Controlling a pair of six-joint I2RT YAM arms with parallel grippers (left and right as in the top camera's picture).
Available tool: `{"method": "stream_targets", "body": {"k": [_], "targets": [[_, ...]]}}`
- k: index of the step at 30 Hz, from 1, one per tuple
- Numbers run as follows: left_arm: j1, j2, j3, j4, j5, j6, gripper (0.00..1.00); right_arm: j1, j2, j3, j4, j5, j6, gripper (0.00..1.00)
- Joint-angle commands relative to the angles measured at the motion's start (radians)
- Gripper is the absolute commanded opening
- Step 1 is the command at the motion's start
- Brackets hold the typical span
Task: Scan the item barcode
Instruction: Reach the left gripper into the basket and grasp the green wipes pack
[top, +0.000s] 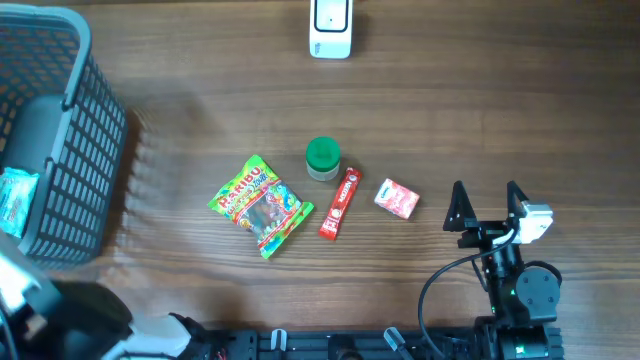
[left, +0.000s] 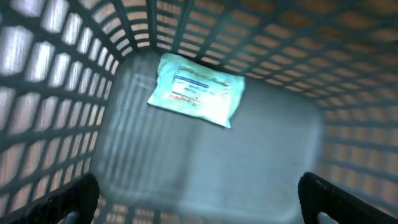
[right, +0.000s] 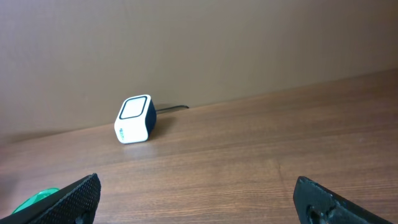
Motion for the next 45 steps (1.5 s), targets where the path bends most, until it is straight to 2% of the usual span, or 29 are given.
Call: {"method": "stream_targets", "body": {"k": [1, 5, 7, 16, 18, 25, 26, 29, 33, 35, 37, 39, 40, 42, 43, 45], "targets": [[0.008, 0.118, 0.005, 0.031, -0.044, 0.11, 1.0, 0.005, -0.004, -0.001, 0.005, 0.014, 0.002, 1.0], [0.0, 0.245, 0.005, 0.059, -0.143, 0.207, 1.0, 0.005, -0.004, -0.001, 0.005, 0.014, 0.002, 1.0], [0.0, 0.287, 0.005, 0.077, -0.146, 0.255, 1.0, 0.005, -0.004, -0.001, 0.005, 0.014, 0.002, 1.0], [0.0, 0.464, 0.005, 0.189, -0.147, 0.652, 1.0, 0.005, -0.004, -0.001, 0.005, 0.014, 0.002, 1.0], [0.001, 0.478, 0.005, 0.193, -0.156, 0.711, 1.0, 0.005, -0.004, -0.001, 0.005, 0.014, 0.002, 1.0], [0.002, 0.519, 0.004, 0.214, -0.195, 0.711, 0.99, 0.005, -0.004, -0.001, 0.005, 0.014, 0.002, 1.0], [0.003, 0.526, 0.001, 0.214, -0.191, 0.711, 0.95, 0.005, -0.004, -0.001, 0.005, 0.014, 0.002, 1.0], [0.003, 0.534, -0.03, 0.223, -0.187, 0.711, 0.91, 0.005, -0.004, -0.001, 0.005, 0.014, 0.002, 1.0], [0.003, 0.534, -0.114, 0.272, -0.158, 0.71, 1.0, 0.005, -0.004, -0.001, 0.005, 0.014, 0.002, 1.0], [0.003, 0.534, -0.159, 0.298, -0.112, 0.71, 1.0, 0.005, -0.004, -0.001, 0.005, 0.014, 0.002, 1.0], [0.002, 0.534, -0.2, 0.317, -0.066, 0.71, 0.91, 0.005, -0.004, -0.001, 0.005, 0.014, 0.002, 1.0], [0.003, 0.534, -0.236, 0.335, -0.022, 0.71, 0.6, 0.005, -0.004, -0.001, 0.005, 0.014, 0.002, 1.0], [0.003, 0.534, -0.251, 0.342, -0.004, 0.706, 0.4, 0.005, -0.004, -0.001, 0.005, 0.014, 0.002, 1.0], [0.002, 0.534, -0.27, 0.346, 0.01, 0.703, 0.13, 0.005, -0.004, -0.001, 0.005, 0.014, 0.002, 1.0], [0.002, 0.534, -0.274, 0.341, 0.009, 0.703, 0.04, 0.005, -0.004, -0.001, 0.005, 0.014, 0.002, 1.0], [0.002, 0.531, -0.27, 0.333, 0.009, 0.703, 0.04, 0.005, -0.004, -0.001, 0.005, 0.014, 0.002, 1.0]]}}
